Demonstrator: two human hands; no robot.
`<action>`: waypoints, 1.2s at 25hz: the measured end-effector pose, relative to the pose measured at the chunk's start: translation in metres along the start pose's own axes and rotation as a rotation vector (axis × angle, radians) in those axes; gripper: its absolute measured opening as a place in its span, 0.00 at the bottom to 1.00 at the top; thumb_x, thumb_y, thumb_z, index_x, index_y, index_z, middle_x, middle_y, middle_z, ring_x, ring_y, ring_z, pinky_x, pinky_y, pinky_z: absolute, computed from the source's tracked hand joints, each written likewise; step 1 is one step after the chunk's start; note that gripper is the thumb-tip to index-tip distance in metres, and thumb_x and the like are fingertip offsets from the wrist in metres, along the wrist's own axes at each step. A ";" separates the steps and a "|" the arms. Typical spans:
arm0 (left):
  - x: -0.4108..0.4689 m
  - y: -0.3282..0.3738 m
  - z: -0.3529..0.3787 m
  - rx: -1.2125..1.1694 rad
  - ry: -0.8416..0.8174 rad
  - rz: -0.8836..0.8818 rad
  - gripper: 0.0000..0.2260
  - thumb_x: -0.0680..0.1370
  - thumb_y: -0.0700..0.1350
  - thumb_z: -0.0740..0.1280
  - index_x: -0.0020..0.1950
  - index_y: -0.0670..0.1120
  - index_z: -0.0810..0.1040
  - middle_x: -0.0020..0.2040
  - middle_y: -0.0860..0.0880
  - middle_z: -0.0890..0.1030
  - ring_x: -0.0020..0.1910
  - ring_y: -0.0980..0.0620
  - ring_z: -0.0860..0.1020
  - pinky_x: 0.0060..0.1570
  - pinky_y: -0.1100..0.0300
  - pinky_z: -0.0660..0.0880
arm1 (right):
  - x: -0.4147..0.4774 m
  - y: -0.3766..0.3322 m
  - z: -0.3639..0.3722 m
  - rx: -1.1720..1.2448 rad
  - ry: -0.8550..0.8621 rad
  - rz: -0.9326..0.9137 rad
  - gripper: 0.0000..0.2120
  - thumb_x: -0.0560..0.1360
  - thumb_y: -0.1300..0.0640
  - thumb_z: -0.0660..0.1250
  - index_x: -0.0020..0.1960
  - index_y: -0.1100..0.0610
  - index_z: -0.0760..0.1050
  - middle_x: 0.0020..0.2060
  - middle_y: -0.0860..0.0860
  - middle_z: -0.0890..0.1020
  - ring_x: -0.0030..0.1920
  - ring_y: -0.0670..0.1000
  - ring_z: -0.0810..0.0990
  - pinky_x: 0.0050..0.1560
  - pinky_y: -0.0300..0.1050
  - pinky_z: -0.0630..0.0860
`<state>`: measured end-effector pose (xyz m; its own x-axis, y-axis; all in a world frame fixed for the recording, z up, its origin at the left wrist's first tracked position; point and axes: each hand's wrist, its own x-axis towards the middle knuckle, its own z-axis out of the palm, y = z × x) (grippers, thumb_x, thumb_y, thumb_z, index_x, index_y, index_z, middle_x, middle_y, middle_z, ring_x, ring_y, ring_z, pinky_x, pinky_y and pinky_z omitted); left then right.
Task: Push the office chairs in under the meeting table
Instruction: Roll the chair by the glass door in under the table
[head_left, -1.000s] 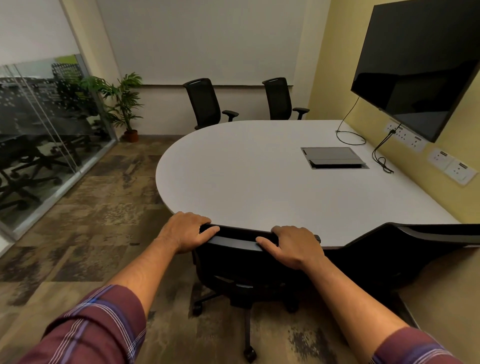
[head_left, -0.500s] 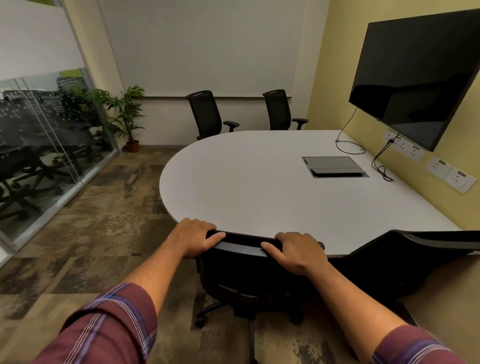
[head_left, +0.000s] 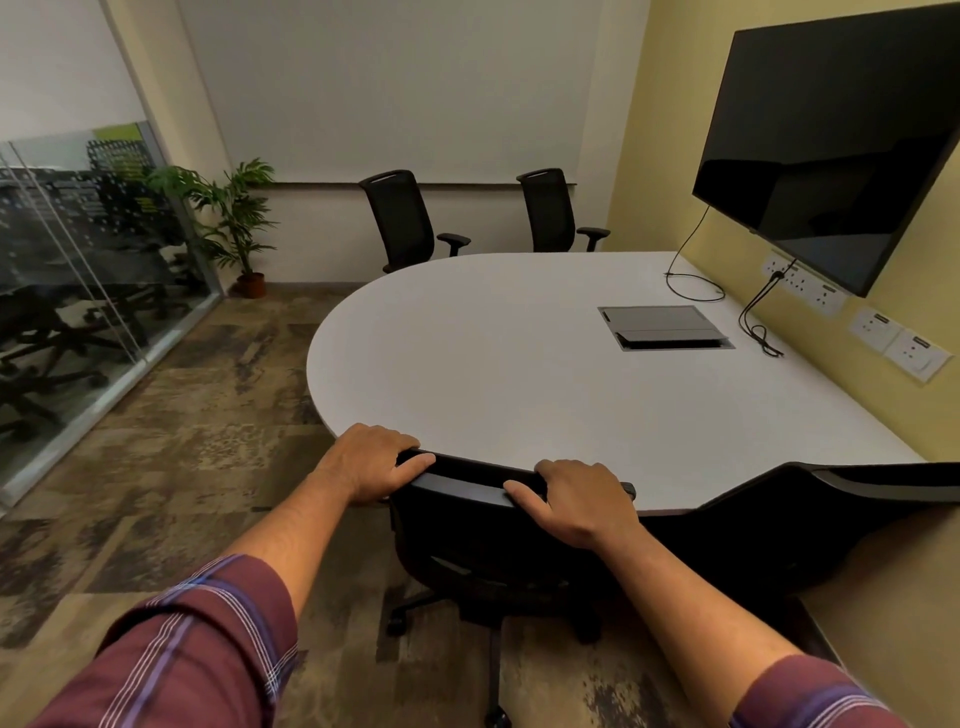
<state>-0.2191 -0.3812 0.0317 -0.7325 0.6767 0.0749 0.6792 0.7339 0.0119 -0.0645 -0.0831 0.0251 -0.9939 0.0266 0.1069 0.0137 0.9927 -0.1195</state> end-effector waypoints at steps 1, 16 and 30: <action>0.003 -0.003 0.000 -0.002 0.005 0.000 0.29 0.83 0.72 0.47 0.44 0.55 0.78 0.40 0.55 0.83 0.39 0.53 0.78 0.48 0.48 0.79 | 0.002 -0.001 0.001 0.004 0.000 -0.001 0.37 0.79 0.20 0.42 0.46 0.50 0.74 0.38 0.46 0.78 0.36 0.45 0.75 0.41 0.49 0.68; 0.019 -0.021 0.001 -0.098 -0.149 -0.082 0.47 0.76 0.81 0.44 0.80 0.51 0.75 0.78 0.51 0.78 0.77 0.48 0.74 0.76 0.46 0.69 | 0.043 -0.001 -0.001 0.189 -0.247 0.038 0.47 0.78 0.19 0.46 0.81 0.51 0.69 0.78 0.52 0.75 0.76 0.57 0.74 0.74 0.60 0.69; 0.076 -0.052 -0.023 -0.001 0.000 -0.295 0.48 0.80 0.76 0.39 0.89 0.44 0.48 0.89 0.43 0.49 0.88 0.44 0.45 0.85 0.46 0.41 | 0.171 -0.029 0.000 0.100 -0.113 -0.089 0.49 0.80 0.25 0.40 0.88 0.58 0.45 0.88 0.57 0.49 0.87 0.57 0.50 0.84 0.59 0.54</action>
<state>-0.3090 -0.3695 0.0597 -0.8982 0.4343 0.0681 0.4372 0.8987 0.0344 -0.2349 -0.1077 0.0466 -0.9967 -0.0803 0.0104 -0.0807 0.9737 -0.2130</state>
